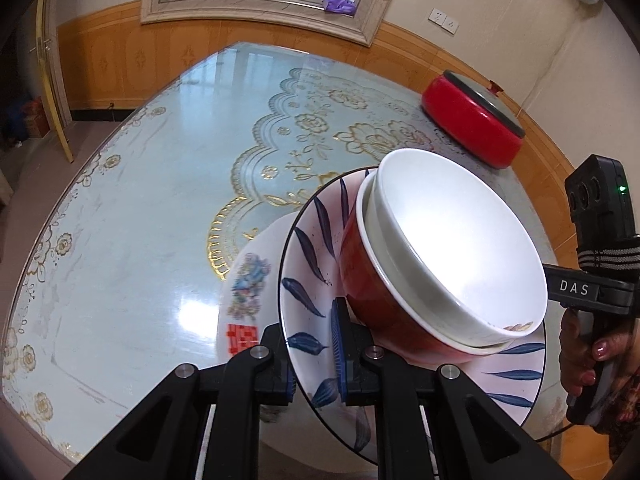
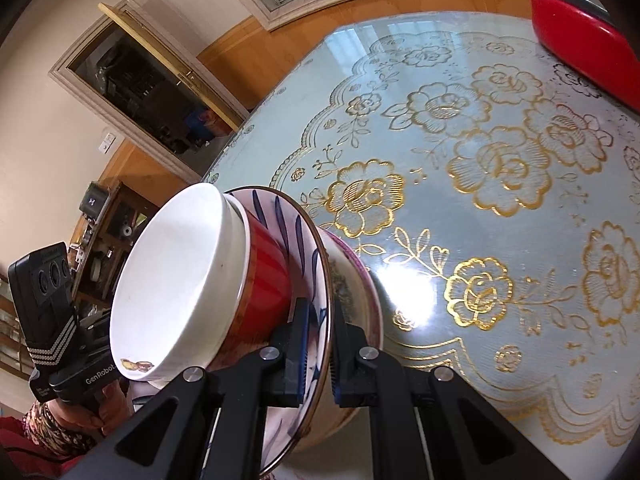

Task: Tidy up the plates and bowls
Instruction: 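Lower the blue-leaf plate with bowls onto the red-character plate stack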

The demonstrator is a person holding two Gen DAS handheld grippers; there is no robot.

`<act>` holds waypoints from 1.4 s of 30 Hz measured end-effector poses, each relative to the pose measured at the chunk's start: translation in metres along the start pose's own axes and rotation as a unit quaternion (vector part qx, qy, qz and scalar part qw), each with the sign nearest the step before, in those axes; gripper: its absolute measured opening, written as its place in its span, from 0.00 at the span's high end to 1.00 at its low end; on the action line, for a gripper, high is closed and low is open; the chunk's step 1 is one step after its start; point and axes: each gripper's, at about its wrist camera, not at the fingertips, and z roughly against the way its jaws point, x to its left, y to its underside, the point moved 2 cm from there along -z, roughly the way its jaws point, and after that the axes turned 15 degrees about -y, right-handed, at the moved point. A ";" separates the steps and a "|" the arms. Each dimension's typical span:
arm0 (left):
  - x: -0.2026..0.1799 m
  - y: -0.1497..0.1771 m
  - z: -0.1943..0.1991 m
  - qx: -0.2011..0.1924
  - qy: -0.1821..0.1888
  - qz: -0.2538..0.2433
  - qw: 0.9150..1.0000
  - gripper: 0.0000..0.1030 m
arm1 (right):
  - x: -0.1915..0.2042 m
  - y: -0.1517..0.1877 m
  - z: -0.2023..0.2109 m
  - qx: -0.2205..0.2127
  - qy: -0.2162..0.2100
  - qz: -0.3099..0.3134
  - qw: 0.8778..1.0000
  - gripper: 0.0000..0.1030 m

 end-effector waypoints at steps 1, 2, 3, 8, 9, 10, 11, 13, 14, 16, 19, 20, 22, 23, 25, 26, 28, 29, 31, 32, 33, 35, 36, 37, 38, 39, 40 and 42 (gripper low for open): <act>0.002 0.000 -0.002 0.002 0.000 -0.001 1.000 0.88 | 0.000 0.000 -0.003 0.000 0.000 -0.001 1.000 0.91; 0.003 0.000 -0.004 0.003 -0.001 -0.003 1.000 0.88 | 0.000 0.001 -0.005 0.001 0.000 -0.003 1.000 0.91; 0.004 0.001 -0.005 0.004 -0.002 -0.006 1.000 0.88 | -0.001 0.001 -0.007 0.002 0.000 -0.005 1.000 0.91; 0.009 -0.003 -0.016 0.012 -0.001 -0.011 1.000 0.88 | -0.001 0.004 -0.019 0.006 0.003 -0.014 1.000 0.91; 0.010 -0.003 -0.017 0.013 0.000 -0.011 1.000 0.88 | -0.001 0.004 -0.022 0.007 0.004 -0.015 1.000 0.91; 0.011 -0.003 -0.018 0.014 -0.001 -0.012 1.000 0.88 | -0.001 0.004 -0.023 0.007 0.005 -0.016 1.000 0.91; 0.011 -0.004 -0.019 0.014 -0.001 -0.013 1.000 0.88 | -0.002 0.004 -0.025 0.008 0.006 -0.017 1.000 0.91; 0.013 -0.004 -0.021 0.016 -0.003 -0.015 1.000 0.88 | -0.002 0.004 -0.028 0.010 0.007 -0.020 1.000 0.91; 0.014 -0.004 -0.022 0.017 -0.003 -0.015 1.000 0.88 | -0.003 0.004 -0.029 0.010 0.008 -0.021 1.000 0.91; 0.016 -0.004 -0.023 0.016 -0.001 -0.013 1.000 0.88 | -0.004 0.005 -0.030 0.011 0.009 -0.022 1.000 0.91; 0.016 -0.005 -0.022 0.010 -0.004 -0.020 1.000 0.88 | -0.005 0.004 -0.032 0.009 0.008 -0.025 1.000 0.91; 0.016 -0.006 -0.022 0.009 -0.003 -0.020 1.000 0.88 | -0.005 0.003 -0.032 0.009 0.009 -0.026 1.000 0.91; 0.016 -0.006 -0.022 0.009 -0.003 -0.021 1.000 0.88 | -0.004 0.002 -0.033 0.009 0.011 -0.027 1.000 0.91; 0.017 -0.006 -0.022 0.008 -0.002 -0.021 1.000 0.88 | -0.005 0.003 -0.033 0.009 0.011 -0.027 1.000 0.91; 0.016 -0.005 -0.022 0.007 -0.002 -0.022 1.000 0.88 | -0.005 0.003 -0.034 0.009 0.012 -0.030 0.999 0.91; 0.016 -0.005 -0.021 0.006 -0.002 -0.023 1.000 0.88 | -0.005 0.003 -0.034 0.010 0.013 -0.030 0.999 0.91; 0.017 -0.005 -0.021 0.005 -0.002 -0.023 1.000 0.88 | -0.004 0.004 -0.034 0.009 0.015 -0.032 0.999 0.91; 0.016 -0.005 -0.021 0.005 -0.002 -0.024 1.000 0.88 | -0.004 0.005 -0.034 0.009 0.014 -0.035 0.999 0.91; 0.016 -0.005 -0.021 0.004 -0.001 -0.026 1.000 0.88 | -0.004 0.006 -0.034 0.006 0.015 -0.040 0.999 0.91; 0.017 -0.004 -0.021 0.003 0.000 -0.026 1.000 0.88 | -0.004 0.006 -0.035 0.004 0.016 -0.041 0.999 0.91; 0.016 -0.004 -0.021 0.003 0.000 -0.027 1.000 0.88 | -0.004 0.006 -0.035 0.002 0.017 -0.042 0.999 0.91; 0.016 -0.004 -0.020 0.001 0.000 -0.030 1.000 0.88 | -0.006 0.007 -0.035 -0.002 0.015 -0.050 0.999 0.91; 0.016 -0.004 -0.020 0.000 0.000 -0.031 1.000 0.88 | -0.007 0.008 -0.035 -0.004 0.014 -0.053 0.998 0.91; 0.017 -0.003 -0.020 -0.001 0.001 -0.032 1.000 0.88 | -0.007 0.008 -0.035 -0.005 0.015 -0.055 0.998 0.91; 0.017 -0.003 -0.020 -0.001 0.003 -0.032 0.999 0.88 | -0.007 0.009 -0.035 -0.007 0.016 -0.056 0.998 0.91; 0.017 -0.003 -0.020 -0.002 0.004 -0.033 0.999 0.88 | -0.007 0.010 -0.035 -0.008 0.018 -0.057 0.998 0.91; 0.018 -0.003 -0.020 -0.002 0.006 -0.034 0.999 0.88 | -0.007 0.010 -0.035 -0.007 0.017 -0.058 0.998 0.91; 0.019 -0.003 -0.020 -0.002 0.010 -0.034 0.999 0.88 | -0.009 0.012 -0.035 -0.008 0.013 -0.066 0.998 0.91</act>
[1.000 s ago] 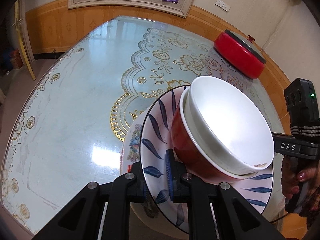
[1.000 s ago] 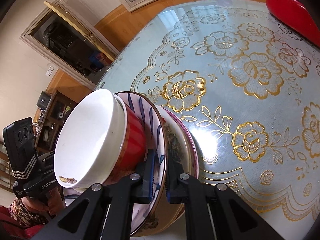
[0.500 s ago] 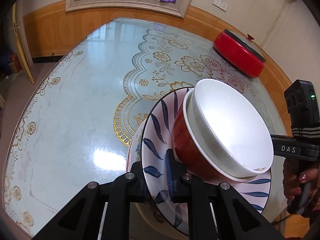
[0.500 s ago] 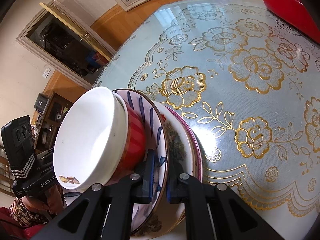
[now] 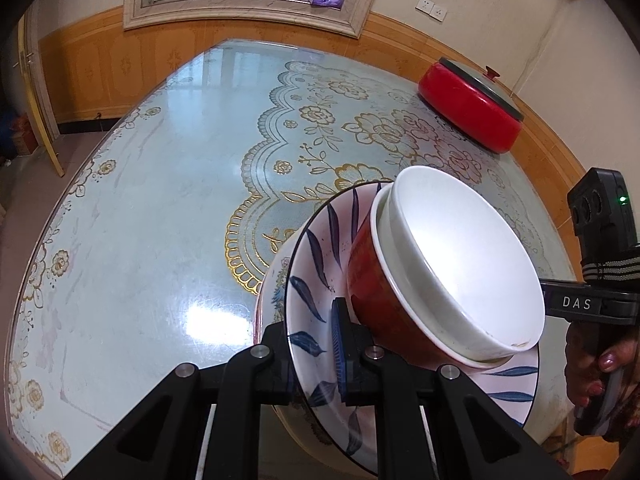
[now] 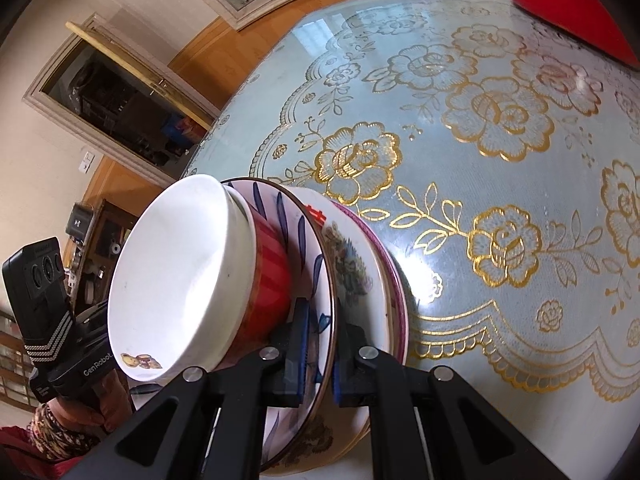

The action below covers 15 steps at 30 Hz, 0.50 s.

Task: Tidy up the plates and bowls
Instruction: 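Lower the blue-leaf plate with bowls onto the red-character plate stack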

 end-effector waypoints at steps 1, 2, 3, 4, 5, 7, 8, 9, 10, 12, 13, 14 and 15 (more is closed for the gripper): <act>0.001 0.000 0.000 0.000 0.001 -0.001 1.000 0.88 | -0.001 0.000 0.000 -0.001 -0.002 -0.005 1.000 0.91; 0.001 0.000 0.000 -0.002 0.001 -0.002 1.000 0.88 | -0.001 0.001 0.000 -0.001 -0.001 -0.006 1.000 0.91; 0.001 0.000 0.000 -0.004 0.000 -0.004 1.000 0.88 | -0.001 0.001 0.000 -0.001 0.002 -0.006 1.000 0.91; 0.000 0.000 0.001 -0.005 -0.001 -0.006 1.000 0.88 | -0.001 0.000 -0.001 -0.001 0.002 -0.006 1.000 0.91; 0.000 0.000 0.001 -0.006 -0.001 -0.008 1.000 0.88 | -0.002 0.000 0.000 -0.001 0.002 -0.009 1.000 0.91; -0.002 0.001 0.001 -0.010 -0.003 -0.014 1.000 0.88 | -0.002 0.000 0.001 -0.002 0.001 -0.013 1.000 0.91; -0.002 0.001 0.001 -0.011 -0.003 -0.016 1.000 0.88 | -0.001 0.001 0.002 -0.001 0.001 -0.013 1.000 0.91; -0.003 0.001 0.001 -0.013 -0.004 -0.018 1.000 0.88 | -0.001 0.001 0.002 -0.001 0.002 -0.012 1.000 0.91; -0.003 0.002 0.001 -0.014 -0.003 -0.020 1.000 0.88 | -0.001 0.001 0.003 -0.001 0.003 -0.013 1.000 0.91; -0.003 0.002 0.001 -0.015 -0.002 -0.021 1.000 0.88 | -0.001 0.003 0.004 -0.002 0.003 -0.014 1.000 0.90; -0.003 0.002 0.001 -0.015 -0.002 -0.021 1.000 0.88 | -0.001 0.003 0.004 -0.003 0.002 -0.016 1.000 0.90; -0.003 0.002 0.000 -0.015 0.000 -0.021 1.000 0.87 | -0.002 0.004 0.005 -0.004 0.001 -0.021 1.000 0.90; -0.002 0.001 0.000 -0.013 0.003 -0.019 1.000 0.87 | -0.002 0.004 0.005 -0.004 0.001 -0.024 1.000 0.90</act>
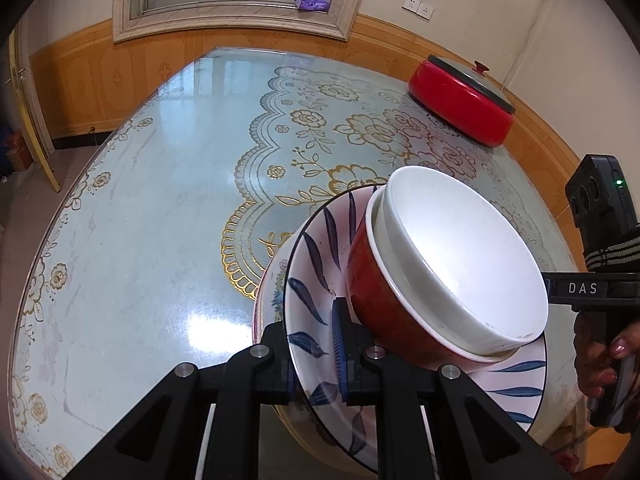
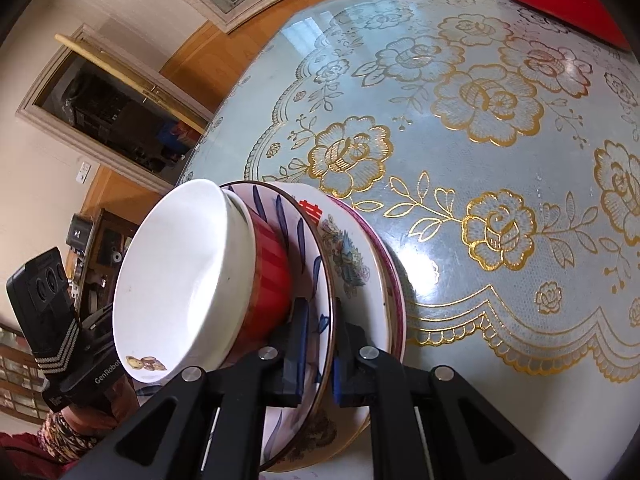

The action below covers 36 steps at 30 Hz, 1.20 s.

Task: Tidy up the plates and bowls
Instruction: 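Lower the blue-leaf plate with bowls onto the red-character plate stack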

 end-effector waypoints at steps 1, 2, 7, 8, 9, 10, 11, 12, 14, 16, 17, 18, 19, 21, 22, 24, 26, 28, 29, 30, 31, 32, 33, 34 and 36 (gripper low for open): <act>0.002 -0.001 0.000 0.003 0.005 0.004 1.000 0.87 | 0.000 0.000 0.000 0.000 0.000 -0.002 1.000 0.90; 0.005 -0.001 0.000 0.007 0.013 0.010 1.000 0.85 | 0.001 0.000 0.000 0.002 0.001 -0.002 1.000 0.90; 0.011 -0.004 0.007 0.001 0.017 -0.002 1.000 0.80 | 0.006 0.003 0.000 0.005 0.010 0.011 1.000 0.87; 0.010 -0.004 0.008 0.000 0.016 -0.011 1.000 0.80 | 0.006 0.002 0.001 0.005 0.009 0.009 1.000 0.87; 0.008 -0.003 0.008 -0.001 0.013 -0.021 1.000 0.80 | 0.005 0.002 0.002 0.004 0.007 0.003 1.000 0.87; 0.007 -0.003 0.008 -0.003 0.012 -0.027 1.000 0.80 | 0.004 0.002 0.003 0.004 0.004 -0.001 1.000 0.87; 0.006 -0.002 0.007 -0.004 0.010 -0.033 0.999 0.80 | 0.003 0.002 0.003 0.005 0.003 -0.003 1.000 0.87; 0.006 -0.002 0.007 -0.006 0.009 -0.038 0.999 0.80 | 0.003 0.003 0.004 0.005 0.001 -0.006 1.000 0.87; 0.006 -0.002 0.005 -0.009 0.009 -0.036 0.999 0.80 | 0.002 0.003 0.005 0.004 0.001 -0.011 1.000 0.87; 0.006 -0.003 0.004 -0.011 0.006 -0.030 0.999 0.82 | 0.005 0.003 0.004 0.005 0.009 0.000 1.000 0.89; 0.006 -0.005 0.003 -0.013 0.004 -0.029 0.999 0.82 | 0.007 0.002 0.003 0.006 0.017 0.010 1.000 0.90; 0.006 -0.006 0.002 -0.014 0.003 -0.029 0.999 0.82 | 0.009 0.001 0.001 0.005 0.024 0.020 0.999 0.90; 0.006 -0.007 0.001 -0.014 0.004 -0.028 1.000 0.83 | 0.011 0.000 0.000 0.004 0.029 0.027 0.999 0.90; 0.005 -0.007 0.001 -0.015 0.005 -0.029 0.999 0.83 | 0.012 -0.002 -0.001 -0.002 0.035 0.031 0.999 0.90; 0.004 -0.007 0.001 -0.016 0.004 -0.032 0.999 0.83 | 0.011 -0.003 -0.001 -0.004 0.035 0.029 0.999 0.90; 0.004 -0.008 0.000 -0.014 0.004 -0.033 0.999 0.83 | 0.011 -0.004 -0.001 0.000 0.041 0.024 0.999 0.89; 0.003 -0.007 0.000 -0.012 0.008 -0.035 0.999 0.83 | 0.012 -0.005 -0.001 0.005 0.050 0.014 0.999 0.88; 0.001 -0.006 0.000 -0.010 0.014 -0.041 0.999 0.83 | 0.012 -0.004 0.010 -0.010 0.055 -0.003 0.998 0.78; 0.001 -0.006 0.000 -0.009 0.014 -0.045 0.999 0.82 | 0.013 -0.003 0.016 -0.017 0.061 -0.005 0.998 0.76; 0.001 -0.005 0.000 -0.008 0.016 -0.049 0.999 0.82 | 0.014 -0.002 0.023 -0.022 0.068 -0.005 0.997 0.76; 0.002 -0.005 0.001 -0.006 0.022 -0.051 0.998 0.82 | 0.015 0.001 0.027 -0.019 0.074 -0.006 0.997 0.76; 0.003 -0.004 0.001 -0.002 0.026 -0.053 0.998 0.82 | 0.016 0.004 0.030 -0.014 0.077 -0.009 0.997 0.76; 0.004 -0.003 0.002 -0.001 0.032 -0.056 0.998 0.82 | 0.017 0.008 0.032 -0.012 0.076 -0.011 0.997 0.76; 0.004 -0.002 0.003 0.000 0.036 -0.060 0.998 0.82 | 0.017 0.014 0.033 -0.009 0.077 -0.018 0.997 0.76; 0.003 0.001 0.005 0.000 0.038 -0.069 0.997 0.82 | 0.018 0.022 0.029 -0.003 0.070 -0.028 0.997 0.79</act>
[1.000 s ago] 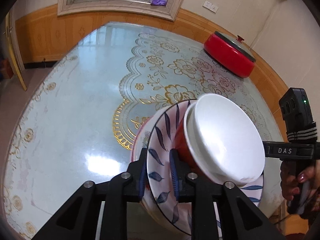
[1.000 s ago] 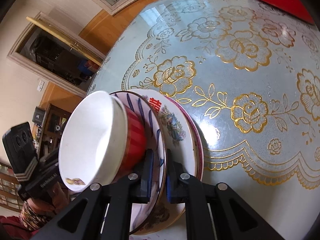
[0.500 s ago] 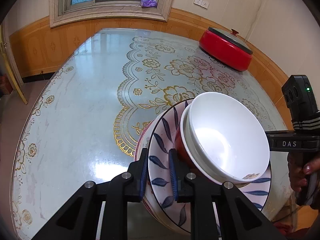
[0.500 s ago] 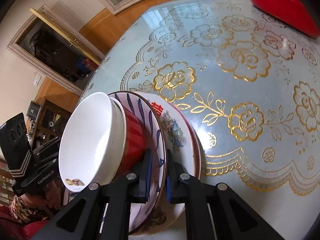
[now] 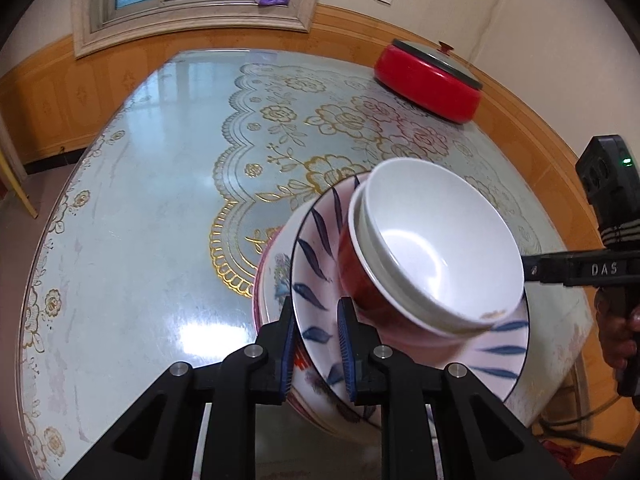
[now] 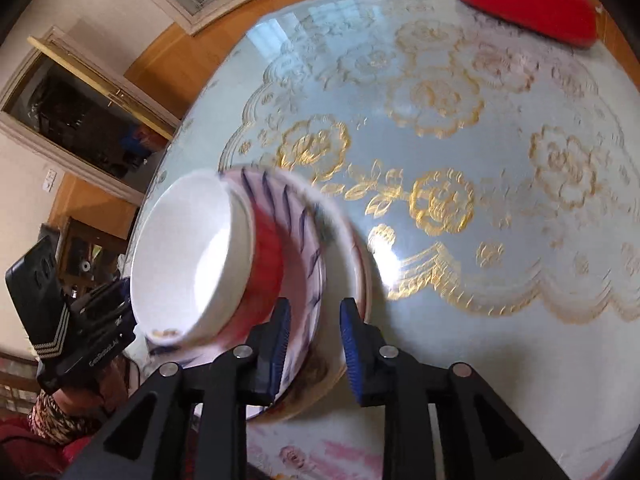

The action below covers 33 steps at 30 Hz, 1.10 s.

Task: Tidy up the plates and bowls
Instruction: 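Lower the blue-leaf plate with bowls onto the red-character plate stack, then open both grippers and release the blue-leaf plate on the stack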

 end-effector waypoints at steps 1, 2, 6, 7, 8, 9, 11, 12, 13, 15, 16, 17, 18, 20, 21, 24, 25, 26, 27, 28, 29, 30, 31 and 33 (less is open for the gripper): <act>-0.001 0.001 0.000 -0.003 -0.002 -0.005 1.000 0.82 | 0.002 0.004 -0.004 0.002 -0.005 -0.003 1.000 0.83; -0.001 0.001 0.002 -0.009 -0.003 -0.005 1.000 0.82 | 0.003 0.008 -0.008 0.000 0.003 -0.002 1.000 0.84; -0.004 0.001 0.001 -0.010 -0.017 -0.002 1.000 0.82 | -0.002 0.010 -0.008 -0.026 0.020 0.004 0.999 0.92; -0.006 0.002 0.002 -0.011 -0.024 -0.003 1.000 0.82 | -0.003 0.010 -0.008 -0.028 0.018 0.002 0.999 0.92; -0.007 0.003 0.002 -0.013 -0.030 -0.002 0.999 0.82 | -0.004 0.010 -0.008 -0.027 0.018 0.003 0.999 0.92; -0.007 0.004 0.003 -0.014 -0.037 0.000 0.999 0.82 | -0.004 0.010 -0.009 -0.024 0.019 0.010 0.999 0.92; -0.009 0.006 0.006 -0.008 -0.055 0.010 0.998 0.82 | -0.001 0.012 -0.009 -0.021 0.019 0.024 0.999 0.91; -0.010 0.008 0.008 -0.005 -0.063 0.018 0.998 0.82 | -0.001 0.013 -0.010 -0.023 0.019 0.024 0.999 0.91; -0.012 0.010 0.010 -0.005 -0.071 0.024 0.997 0.80 | 0.000 0.015 -0.010 -0.024 0.020 0.026 0.999 0.91; -0.016 0.014 0.013 -0.004 -0.086 0.030 0.996 0.75 | 0.003 0.017 -0.009 -0.022 0.026 0.038 0.999 0.90; -0.018 0.016 0.014 -0.001 -0.090 0.032 0.995 0.72 | 0.005 0.019 -0.011 -0.022 0.031 0.047 0.998 0.89; -0.020 0.019 0.016 0.001 -0.092 0.036 0.995 0.69 | 0.011 0.016 -0.016 -0.022 0.033 0.053 0.998 0.87; -0.021 0.021 0.018 0.001 -0.093 0.040 0.995 0.68 | 0.013 0.016 -0.017 -0.020 0.035 0.062 0.997 0.86; -0.023 0.026 0.026 -0.006 -0.096 0.044 0.994 0.59 | 0.018 0.018 -0.017 -0.024 0.050 0.066 0.996 0.85; -0.024 0.028 0.029 -0.012 -0.102 0.044 0.994 0.56 | 0.020 0.019 -0.013 -0.035 0.055 0.063 0.996 0.84; -0.022 0.029 0.039 -0.027 -0.105 0.052 0.993 0.51 | 0.026 0.026 0.005 -0.073 0.046 0.060 0.995 0.76; -0.019 0.028 0.043 -0.034 -0.102 0.058 0.993 0.51 | 0.029 0.026 0.010 -0.084 0.046 0.062 0.994 0.75; -0.016 0.025 0.047 -0.043 -0.096 0.063 0.993 0.51 | 0.031 0.025 0.012 -0.087 0.047 0.063 0.993 0.75; -0.014 0.021 0.051 -0.049 -0.091 0.064 0.993 0.51 | 0.032 0.022 0.014 -0.093 0.045 0.061 0.993 0.75; -0.012 0.017 0.054 -0.054 -0.088 0.064 0.993 0.51 | 0.034 0.019 0.018 -0.105 0.034 0.050 0.993 0.75; -0.010 0.013 0.057 -0.059 -0.085 0.065 0.993 0.50 | 0.036 0.015 0.023 -0.116 0.032 0.039 0.992 0.75; -0.009 0.008 0.059 -0.061 -0.079 0.067 0.993 0.50 | 0.042 0.014 0.030 -0.135 0.027 0.035 0.990 0.75; -0.010 0.001 0.059 -0.061 -0.068 0.068 0.994 0.49 | 0.048 0.011 0.032 -0.139 0.020 0.041 0.989 0.75; -0.016 -0.014 0.053 -0.052 -0.052 0.053 0.996 0.48 | 0.059 0.003 0.021 -0.113 0.024 0.060 0.992 0.75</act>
